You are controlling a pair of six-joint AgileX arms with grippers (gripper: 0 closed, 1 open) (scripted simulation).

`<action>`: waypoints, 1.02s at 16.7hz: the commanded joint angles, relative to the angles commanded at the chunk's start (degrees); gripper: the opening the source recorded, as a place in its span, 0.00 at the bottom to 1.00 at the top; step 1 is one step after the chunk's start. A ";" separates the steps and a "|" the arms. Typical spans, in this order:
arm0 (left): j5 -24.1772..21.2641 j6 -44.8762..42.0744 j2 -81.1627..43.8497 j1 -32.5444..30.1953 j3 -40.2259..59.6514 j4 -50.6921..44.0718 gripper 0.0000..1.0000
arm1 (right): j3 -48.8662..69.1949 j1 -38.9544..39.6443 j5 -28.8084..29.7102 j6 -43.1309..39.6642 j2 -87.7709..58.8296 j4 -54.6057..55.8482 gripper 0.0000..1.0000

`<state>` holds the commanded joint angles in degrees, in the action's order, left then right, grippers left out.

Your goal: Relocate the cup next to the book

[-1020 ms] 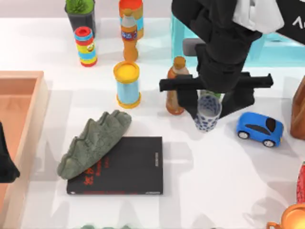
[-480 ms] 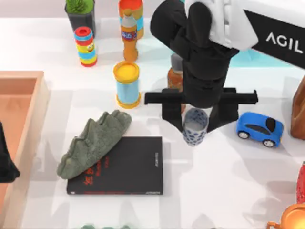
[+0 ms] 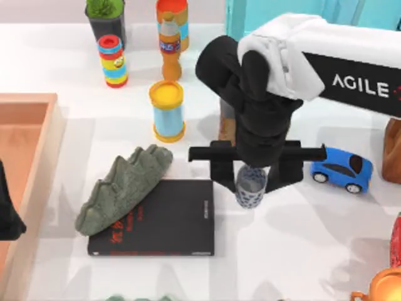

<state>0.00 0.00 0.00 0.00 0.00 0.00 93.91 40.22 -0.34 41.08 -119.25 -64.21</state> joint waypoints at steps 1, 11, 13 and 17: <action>0.00 0.00 0.00 0.00 0.00 0.00 1.00 | -1.37 -0.01 0.04 0.11 -0.30 1.42 0.00; 0.00 0.00 0.00 0.00 0.00 0.00 1.00 | -2.32 0.03 0.10 0.19 -0.60 2.42 0.38; 0.00 0.00 0.00 0.00 0.00 0.00 1.00 | -2.32 0.03 0.10 0.19 -0.60 2.42 0.53; 0.00 0.00 0.00 0.00 0.00 0.00 1.00 | -2.32 0.03 0.10 0.19 -0.60 2.42 0.83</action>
<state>0.00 0.00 0.00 0.00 0.00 0.00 91.59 40.25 -0.24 41.27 -119.85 -61.78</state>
